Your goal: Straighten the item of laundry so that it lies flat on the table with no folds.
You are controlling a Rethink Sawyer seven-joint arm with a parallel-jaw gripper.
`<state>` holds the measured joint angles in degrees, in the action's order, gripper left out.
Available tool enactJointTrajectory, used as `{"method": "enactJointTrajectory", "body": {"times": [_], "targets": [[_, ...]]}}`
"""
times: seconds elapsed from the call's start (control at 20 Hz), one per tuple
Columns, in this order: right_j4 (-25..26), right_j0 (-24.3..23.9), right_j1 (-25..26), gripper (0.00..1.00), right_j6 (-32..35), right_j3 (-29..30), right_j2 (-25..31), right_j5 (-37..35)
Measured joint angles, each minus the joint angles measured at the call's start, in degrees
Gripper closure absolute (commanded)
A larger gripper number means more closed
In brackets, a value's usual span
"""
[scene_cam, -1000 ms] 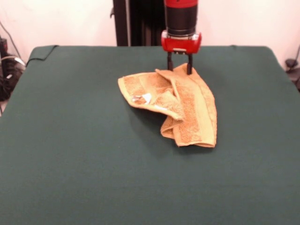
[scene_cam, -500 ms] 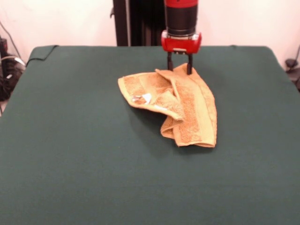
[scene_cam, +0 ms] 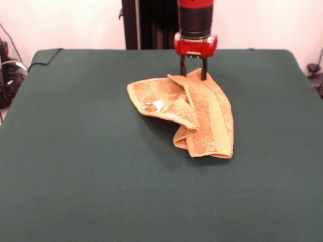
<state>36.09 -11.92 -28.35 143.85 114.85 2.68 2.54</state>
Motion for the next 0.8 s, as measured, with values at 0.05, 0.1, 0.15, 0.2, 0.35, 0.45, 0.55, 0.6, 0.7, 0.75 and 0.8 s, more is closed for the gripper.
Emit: {"method": "enactJointTrajectory", "body": {"times": [0.05,0.1,0.15,0.2,0.35,0.45,0.55,0.6,0.7,0.75,0.8], "targets": [[0.01,0.06,0.00,0.00,0.00,-0.02,-0.05,0.00],[0.00,0.12,0.00,0.00,0.00,-0.02,-0.09,0.00],[0.00,0.16,0.00,0.00,0.00,-0.05,-0.12,0.00],[0.00,0.18,0.00,0.00,0.00,-0.06,-0.13,0.00],[0.00,0.19,0.00,0.00,0.00,-0.07,-0.15,0.00],[0.00,0.19,0.00,0.00,0.00,-0.07,-0.16,0.00],[0.00,0.19,0.00,0.00,0.00,-0.07,-0.16,0.00],[0.00,0.20,0.00,0.00,0.00,-0.07,-0.18,-0.01],[-0.01,0.37,0.01,1.00,0.00,-0.22,-0.79,0.00],[-0.02,0.42,0.01,1.00,0.00,-0.25,-0.89,0.00],[-0.04,0.47,0.01,1.00,0.00,-0.27,-0.99,0.01]]}}
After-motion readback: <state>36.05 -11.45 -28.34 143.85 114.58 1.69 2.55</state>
